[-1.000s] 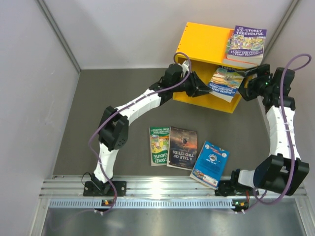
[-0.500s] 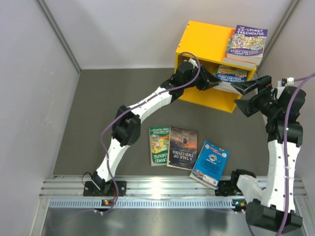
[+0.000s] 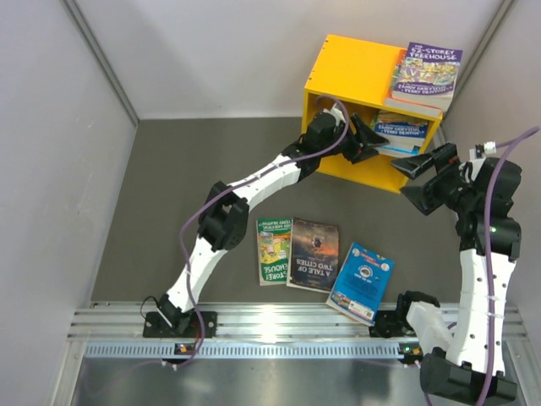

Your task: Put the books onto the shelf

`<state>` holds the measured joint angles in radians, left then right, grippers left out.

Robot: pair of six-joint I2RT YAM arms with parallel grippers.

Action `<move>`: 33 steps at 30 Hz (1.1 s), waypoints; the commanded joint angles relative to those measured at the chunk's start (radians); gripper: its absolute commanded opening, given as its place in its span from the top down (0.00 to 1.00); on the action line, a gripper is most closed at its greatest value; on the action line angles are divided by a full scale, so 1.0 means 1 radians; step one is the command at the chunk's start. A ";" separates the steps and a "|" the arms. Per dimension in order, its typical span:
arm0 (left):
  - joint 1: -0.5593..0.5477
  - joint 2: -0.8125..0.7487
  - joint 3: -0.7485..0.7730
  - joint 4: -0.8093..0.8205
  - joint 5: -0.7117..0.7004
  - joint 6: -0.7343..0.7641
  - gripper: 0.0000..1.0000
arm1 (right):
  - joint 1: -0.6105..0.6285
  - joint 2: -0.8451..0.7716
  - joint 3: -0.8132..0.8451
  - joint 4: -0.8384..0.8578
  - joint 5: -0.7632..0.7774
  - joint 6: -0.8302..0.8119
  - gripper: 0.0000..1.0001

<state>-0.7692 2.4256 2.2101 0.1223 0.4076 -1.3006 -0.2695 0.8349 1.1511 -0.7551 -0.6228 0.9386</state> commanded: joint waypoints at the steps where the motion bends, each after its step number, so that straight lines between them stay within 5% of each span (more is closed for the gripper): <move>1: -0.019 -0.140 -0.093 0.056 0.065 0.046 0.33 | -0.004 -0.014 -0.008 -0.013 -0.003 -0.044 0.00; 5: -0.001 -0.244 -0.193 0.059 0.099 0.069 0.01 | -0.004 -0.028 -0.025 -0.013 0.001 -0.064 0.00; 15: 0.031 -0.612 -0.567 -0.202 0.040 0.334 0.01 | 0.003 -0.049 -0.088 -0.249 0.139 -0.207 0.00; 19: 0.031 -0.758 -0.783 -0.297 0.023 0.405 0.01 | 0.003 -0.046 -0.339 -0.283 0.117 -0.221 0.00; 24: -0.010 -0.798 -0.946 -0.372 0.059 0.458 0.01 | 0.000 -0.039 -0.534 -0.242 0.167 -0.221 0.00; 33: -0.157 -0.699 -0.949 -0.408 0.050 0.480 0.01 | 0.000 -0.033 -0.639 -0.254 0.394 -0.288 0.00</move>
<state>-0.8925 1.7042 1.2434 -0.2958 0.4492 -0.8455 -0.2691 0.7898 0.5369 -1.0161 -0.3298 0.7006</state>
